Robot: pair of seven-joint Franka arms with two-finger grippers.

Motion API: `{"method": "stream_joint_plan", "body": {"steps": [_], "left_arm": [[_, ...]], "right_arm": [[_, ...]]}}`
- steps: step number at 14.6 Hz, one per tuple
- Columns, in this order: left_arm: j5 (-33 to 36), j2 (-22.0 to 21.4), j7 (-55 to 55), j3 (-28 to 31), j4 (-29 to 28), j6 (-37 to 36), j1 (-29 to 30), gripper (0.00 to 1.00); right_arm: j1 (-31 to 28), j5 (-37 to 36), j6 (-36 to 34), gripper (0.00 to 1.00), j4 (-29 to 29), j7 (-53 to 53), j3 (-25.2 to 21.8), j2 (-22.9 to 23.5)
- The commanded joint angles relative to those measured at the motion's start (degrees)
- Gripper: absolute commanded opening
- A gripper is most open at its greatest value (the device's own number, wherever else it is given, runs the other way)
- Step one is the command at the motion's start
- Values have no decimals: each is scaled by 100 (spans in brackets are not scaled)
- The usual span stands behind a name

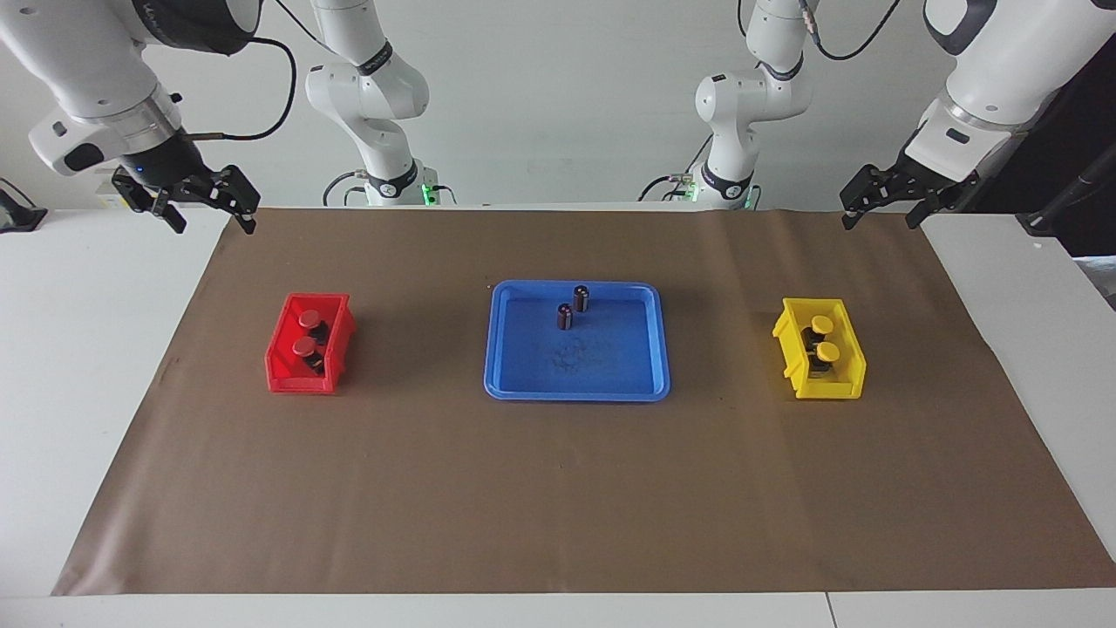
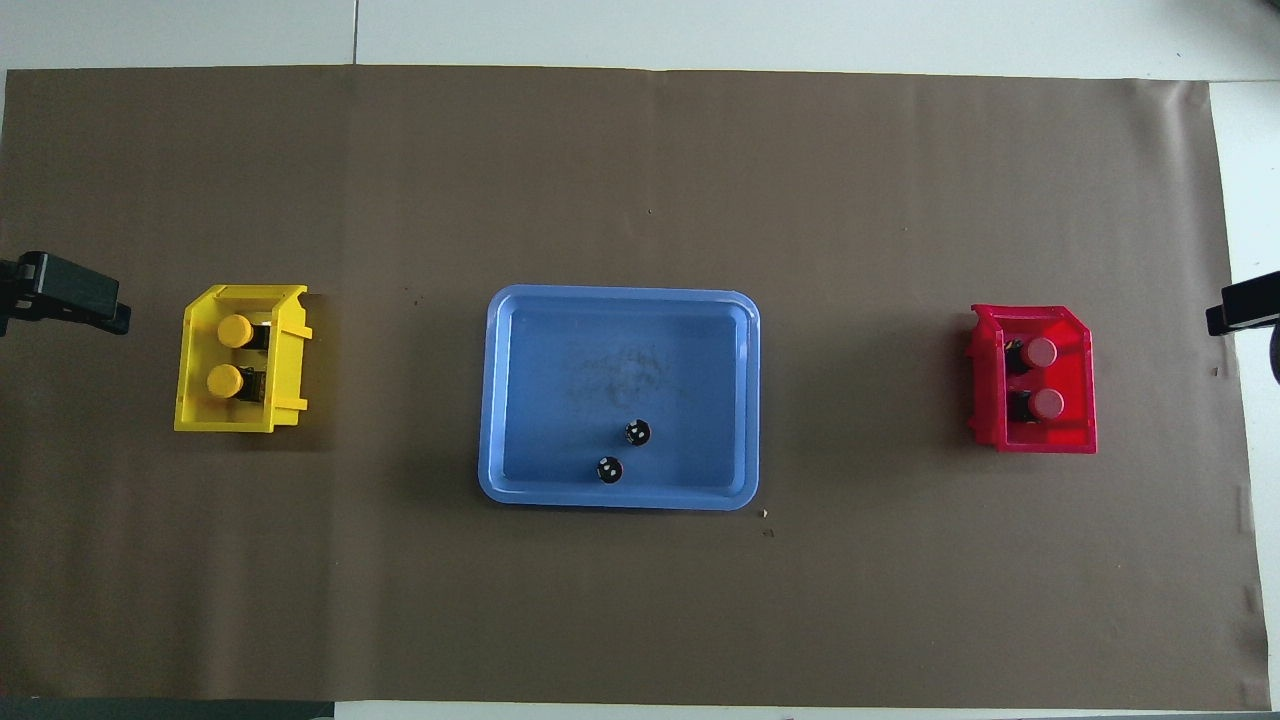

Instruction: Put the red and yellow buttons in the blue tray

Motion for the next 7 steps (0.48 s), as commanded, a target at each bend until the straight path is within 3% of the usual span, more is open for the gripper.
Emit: {"method": "stream_joint_plan", "body": {"steps": [1,7], "left_arm": [[22,-165,-31,-8,-210,136,12,100],[22,-165,-31,-8,-210,145,12,100]], "right_arm": [[-24,28,30,100,-120,64,1,-88],[-85,28,4,100,-129,-111,-8,-97]]}}
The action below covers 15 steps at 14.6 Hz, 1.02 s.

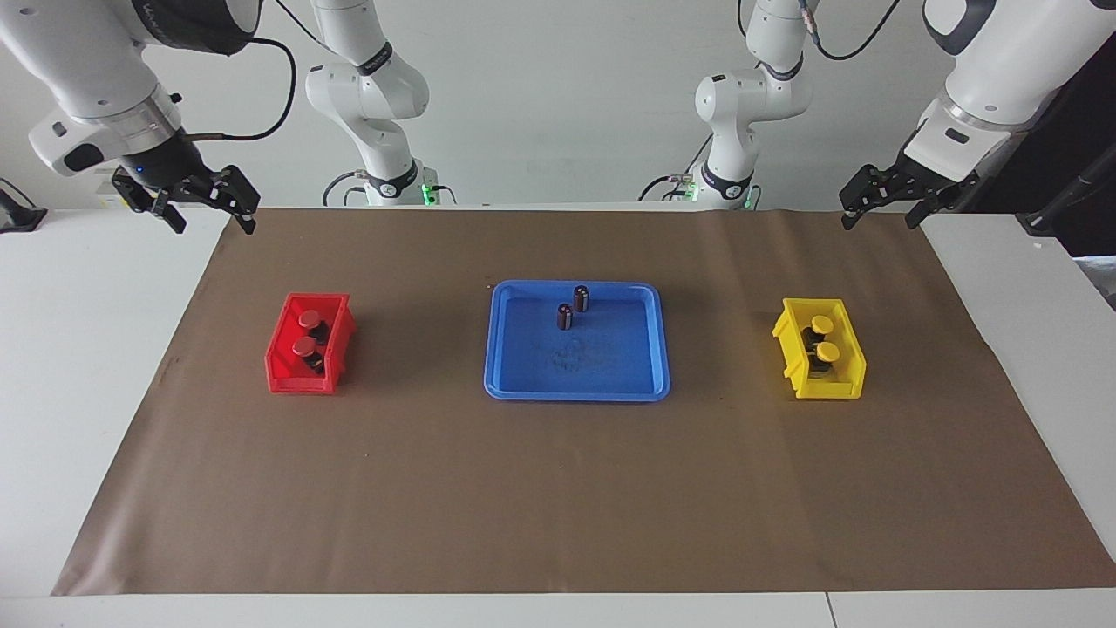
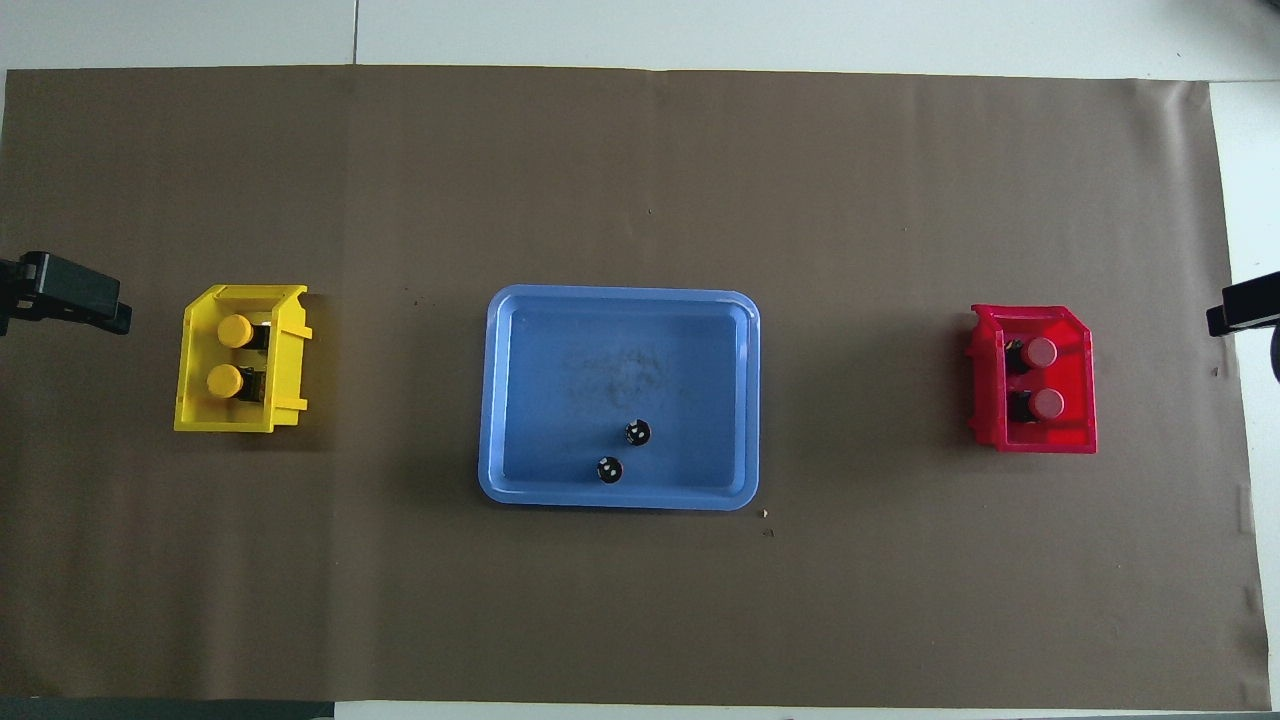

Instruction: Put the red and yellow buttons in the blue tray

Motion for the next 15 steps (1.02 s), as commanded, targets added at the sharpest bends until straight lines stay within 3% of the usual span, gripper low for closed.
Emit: {"method": "stream_joint_plan", "body": {"steps": [1,3,7,12,15], "left_arm": [[22,-165,-40,-7,-210,133,13,100],[22,-165,-40,-7,-210,133,22,100],[22,-165,-31,-7,-210,133,13,100],[22,-165,-40,-7,-210,133,13,100],[22,-165,-40,-7,-210,133,22,100]], "right_arm": [[-71,28,56,96,-182,-160,-3,-114],[-28,28,301,81,-340,-126,-3,-149],[-10,63,1460,74,-1491,-117,6,-466],[-1,99,2858,70,-2134,-117,15,209],[25,99,3648,68,-2563,-108,15,377]]}}
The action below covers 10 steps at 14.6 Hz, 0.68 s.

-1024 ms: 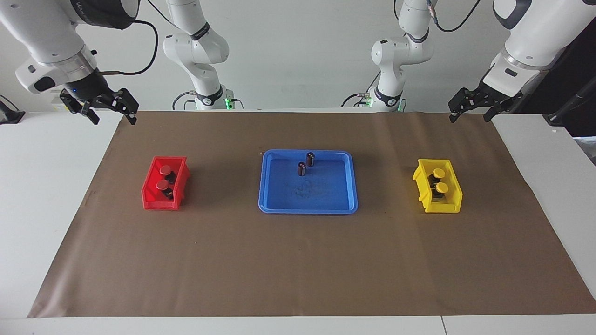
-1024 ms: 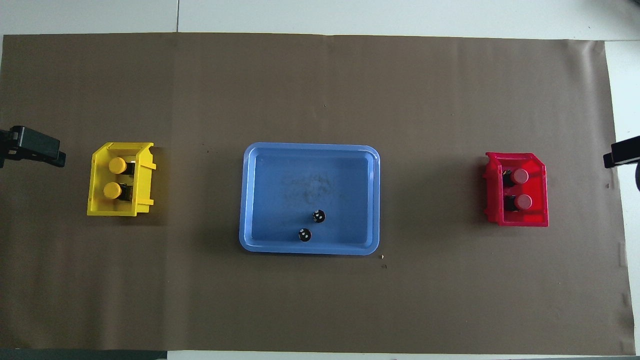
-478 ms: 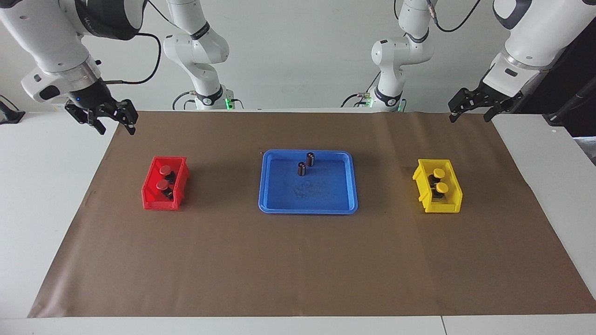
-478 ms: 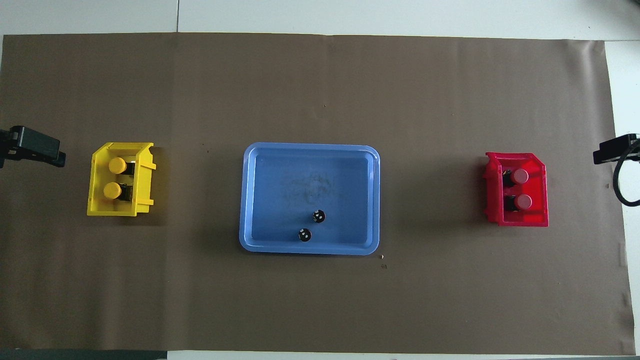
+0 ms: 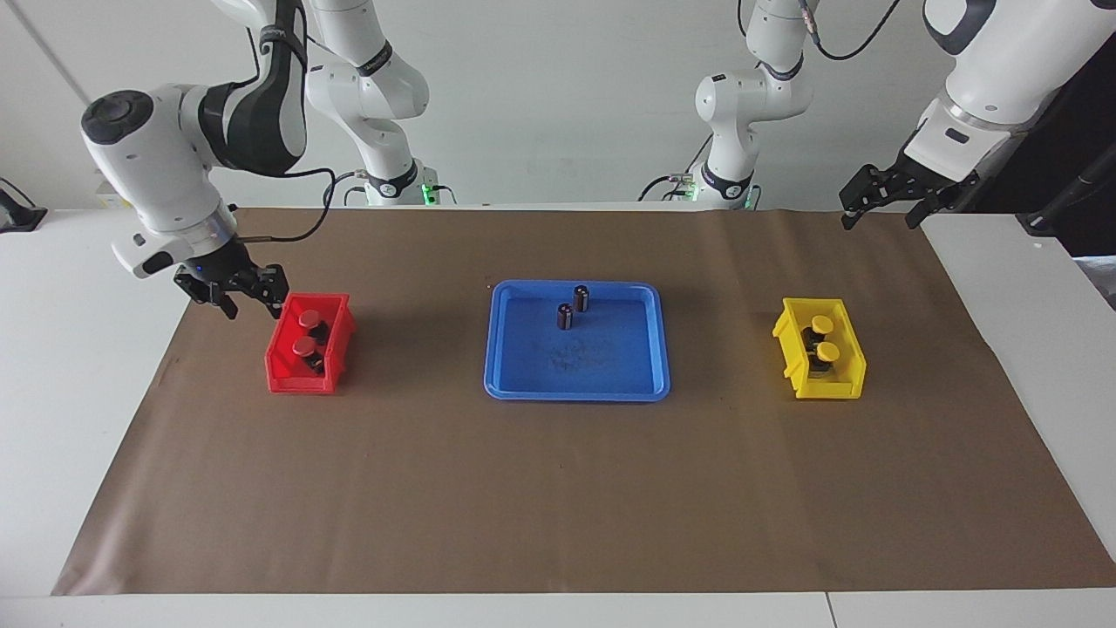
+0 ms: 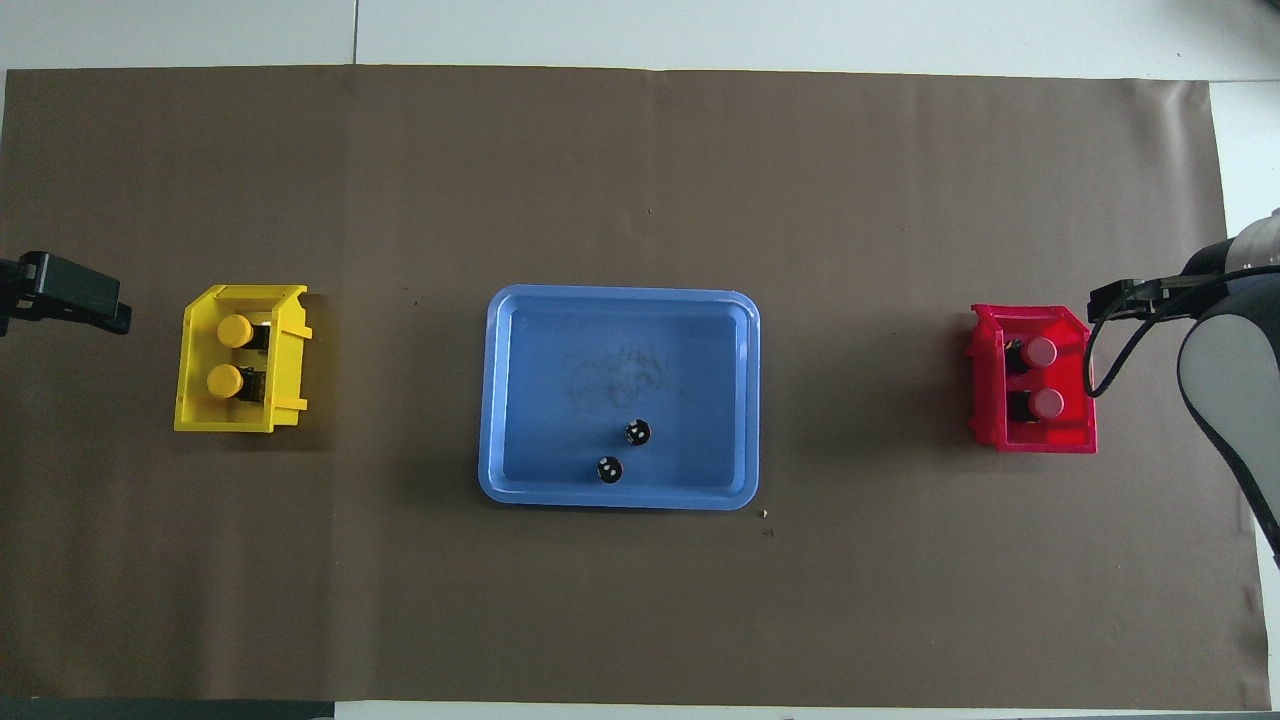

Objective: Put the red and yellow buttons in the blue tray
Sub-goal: 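Reach the right gripper down and grasp a red button in the red holder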

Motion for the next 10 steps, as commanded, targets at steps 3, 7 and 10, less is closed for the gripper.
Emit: {"method": "stream_joint_plan", "body": {"steps": [3,7,10], "left_arm": [[22,-165,-40,-7,-210,132,22,100],[22,-165,-31,-7,-210,132,13,100],[22,-165,-31,-7,-210,132,22,100]], "right_arm": [[148,92,974,64,-678,-7,9,34],[219,92,1299,61,-1037,204,9,16],[228,92,1501,61,-1336,204,9,-63]]}}
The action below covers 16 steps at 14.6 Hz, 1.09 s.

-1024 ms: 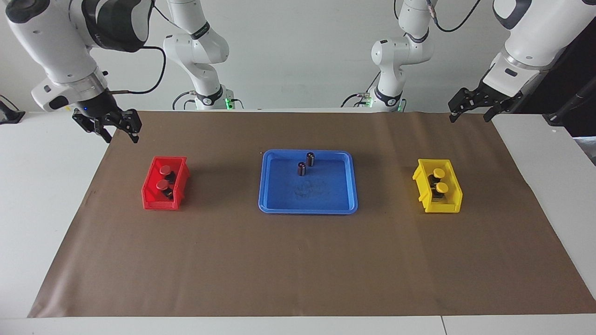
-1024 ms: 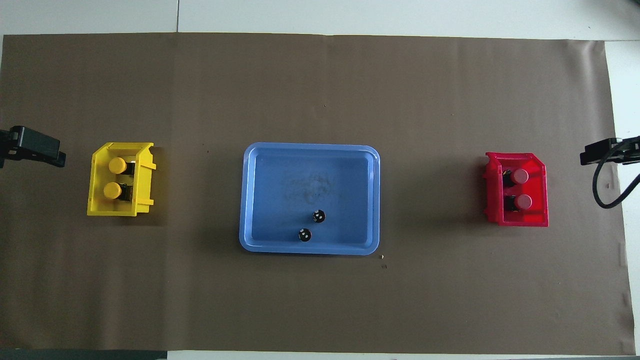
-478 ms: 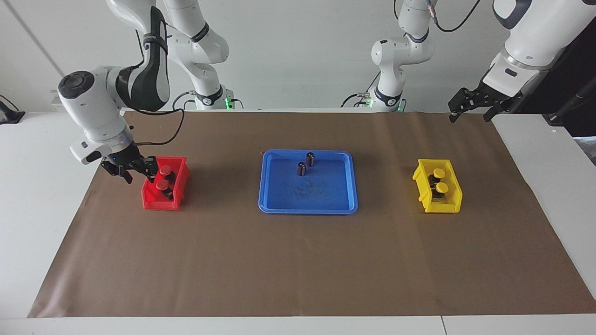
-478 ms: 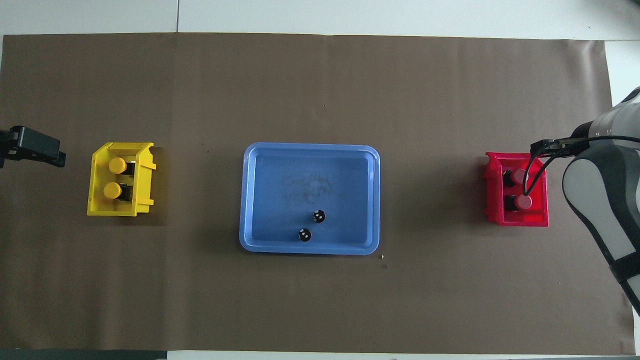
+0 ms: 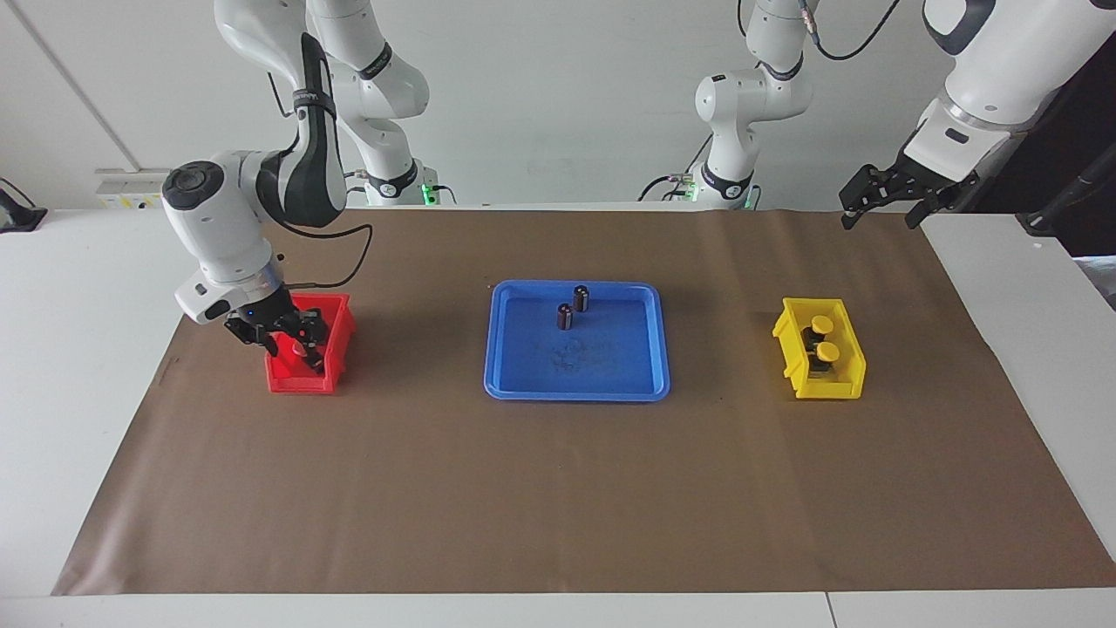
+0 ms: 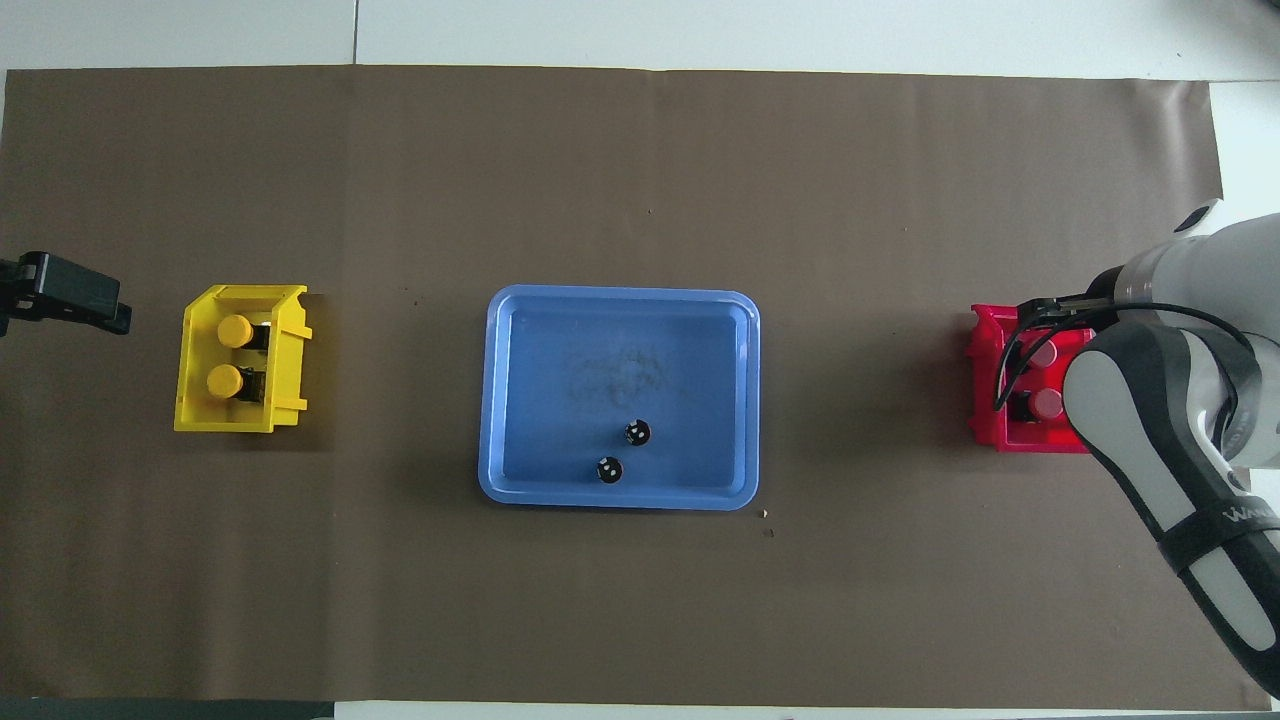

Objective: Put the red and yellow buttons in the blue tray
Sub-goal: 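Reach the right gripper down and grasp a red button in the red holder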

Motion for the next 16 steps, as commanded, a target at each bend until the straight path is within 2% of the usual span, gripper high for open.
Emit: {"method": "stream_joint_plan", "body": {"steps": [1,14,16], "left_arm": [[22,-165,-40,-7,-209,132,13,100],[22,-165,-31,-7,-209,132,22,100],[74,-165,-31,-7,-200,149,5,100]], "right_arm": [[-14,81,320,61,-500,45,11,-285],[-67,81,672,60,-958,-192,2,-418],[-84,81,707,51,-958,-332,2,-356]]}}
